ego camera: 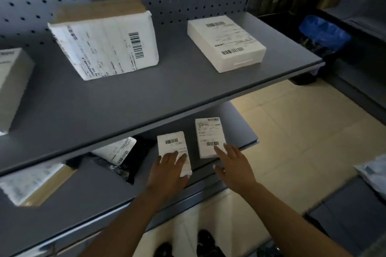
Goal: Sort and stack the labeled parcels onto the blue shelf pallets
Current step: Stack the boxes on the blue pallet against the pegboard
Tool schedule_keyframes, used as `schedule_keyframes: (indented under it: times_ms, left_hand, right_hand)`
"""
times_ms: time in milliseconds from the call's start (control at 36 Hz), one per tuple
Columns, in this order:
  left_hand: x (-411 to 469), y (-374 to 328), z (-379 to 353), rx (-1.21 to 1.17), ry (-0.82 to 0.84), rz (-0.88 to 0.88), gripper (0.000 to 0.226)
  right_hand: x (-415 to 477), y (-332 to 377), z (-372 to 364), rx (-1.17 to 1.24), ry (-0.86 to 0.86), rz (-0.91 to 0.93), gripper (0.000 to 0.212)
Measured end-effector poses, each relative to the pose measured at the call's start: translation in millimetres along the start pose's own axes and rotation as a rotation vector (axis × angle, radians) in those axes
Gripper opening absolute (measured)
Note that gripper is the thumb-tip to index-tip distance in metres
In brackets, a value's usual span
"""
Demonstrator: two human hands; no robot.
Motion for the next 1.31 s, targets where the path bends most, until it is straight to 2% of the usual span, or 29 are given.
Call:
schedule_keyframes:
  times_ms: [83,333,389,528,778,889,1000,1083,1194,1306]
  left_hand:
    - [13,0,-15,-0.029,0.035,0.134,0.080]
    - [36,5,-57,0.049,0.225,0.373,0.087]
    - [39,6,-64,0.044,0.219,0.415,0.090]
    - [48,2,-66,-0.035,0.156,0.475,0.097]
    - [32,-1,-32,-0.090,0.029,0.429,0.077]
    - [3,-3,-6,-0.107,-0.014,0.362,0.086]
    - [-30,2,22,-0.121,-0.180,0.316,0.070]
    - [-55,14,32,-0.081,-0.250,0.305,0.067]
    - [-94,38,40,-0.003,-0.263,0.290,0.071]
    - [-145,65,47,0.033,-0.297,0.339,0.069]
  right_hand:
    - [24,-15,-18,0.040,0.037,0.000,0.061]
    - [81,-22,-44,-0.067,0.010,0.066,0.079]
    - [91,-18,-48,-0.075,-0.013,0.077,0.083]
    - [105,-18,-64,-0.104,0.072,0.092,0.080]
    - [91,-16,-43,-0.144,0.120,0.245,0.073]
    - [68,-15,-16,-0.107,0.116,0.286,0.081]
    - [48,-7,2,-0.074,0.088,0.362,0.080]
    - [38,12,10,-0.092,0.082,0.398,0.080]
    - [24,58,19,-0.050,0.052,0.478,0.078]
    - [-3,113,12,-0.055,0.103,0.549,0.088]
Point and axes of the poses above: each hand's wrist, its own x-axis towards the middle knuckle, its own z-axis out of the back of the hand, y = z × x, the point moved 7 cm from there along x, towards the middle knuckle, and after that the axes turned 9 degrees about x, right-handed, at the moved point
